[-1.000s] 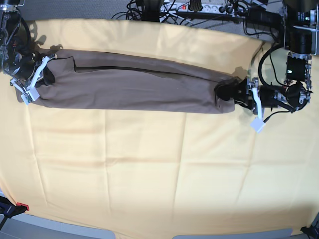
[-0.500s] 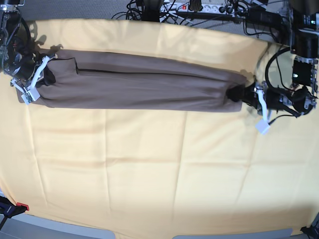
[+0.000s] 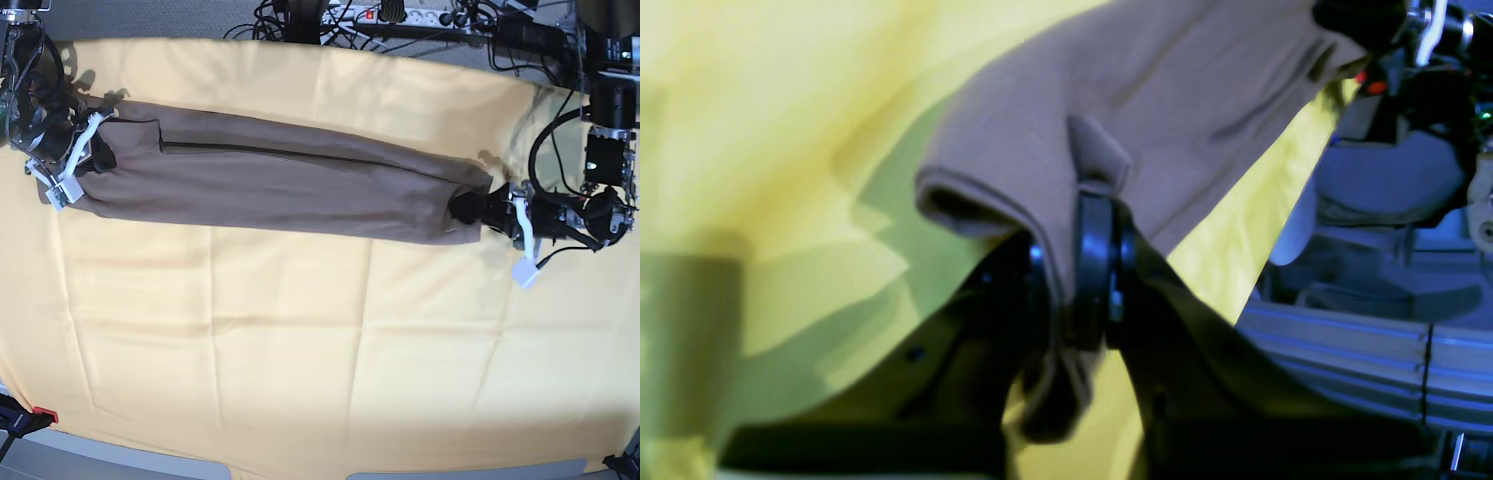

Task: Fold the T-shirt properly
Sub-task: 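Fold the strip end with the left gripper toward the right gripper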

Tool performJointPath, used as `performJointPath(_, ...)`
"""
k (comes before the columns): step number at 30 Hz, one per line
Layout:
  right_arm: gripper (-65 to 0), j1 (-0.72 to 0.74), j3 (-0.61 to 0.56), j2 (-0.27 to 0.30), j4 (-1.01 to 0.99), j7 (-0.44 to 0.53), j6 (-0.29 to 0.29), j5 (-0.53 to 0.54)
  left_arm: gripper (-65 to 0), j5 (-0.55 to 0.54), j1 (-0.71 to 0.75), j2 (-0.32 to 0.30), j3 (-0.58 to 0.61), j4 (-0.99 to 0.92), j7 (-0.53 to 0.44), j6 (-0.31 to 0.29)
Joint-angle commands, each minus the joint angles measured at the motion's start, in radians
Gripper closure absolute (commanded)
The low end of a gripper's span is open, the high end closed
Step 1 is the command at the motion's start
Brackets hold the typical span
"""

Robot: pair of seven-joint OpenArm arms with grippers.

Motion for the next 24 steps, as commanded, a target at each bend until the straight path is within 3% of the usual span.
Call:
performJointPath(1, 0.0, 0.002, 0.005, 0.017, 0.005, -0.011, -0.004, -0.019, 0.0, -0.023, -0.025, 0.001, -0.011, 0.014, -0.006, 0.001)
performJointPath(14, 0.0, 0.002, 0.005, 0.016, 0.005, 0.004, -0.005, -0.019, 0.0, -0.023, -0.017, 0.228, -0.011, 0.302, -0.006, 0.018)
performJointPath(24, 0.0, 0.002, 0.005, 0.016, 0.005, 0.004, -0.023, -0.019, 0.0, -0.023, 0.017, 0.359, 0.003, 0.292, -0.006, -0.022)
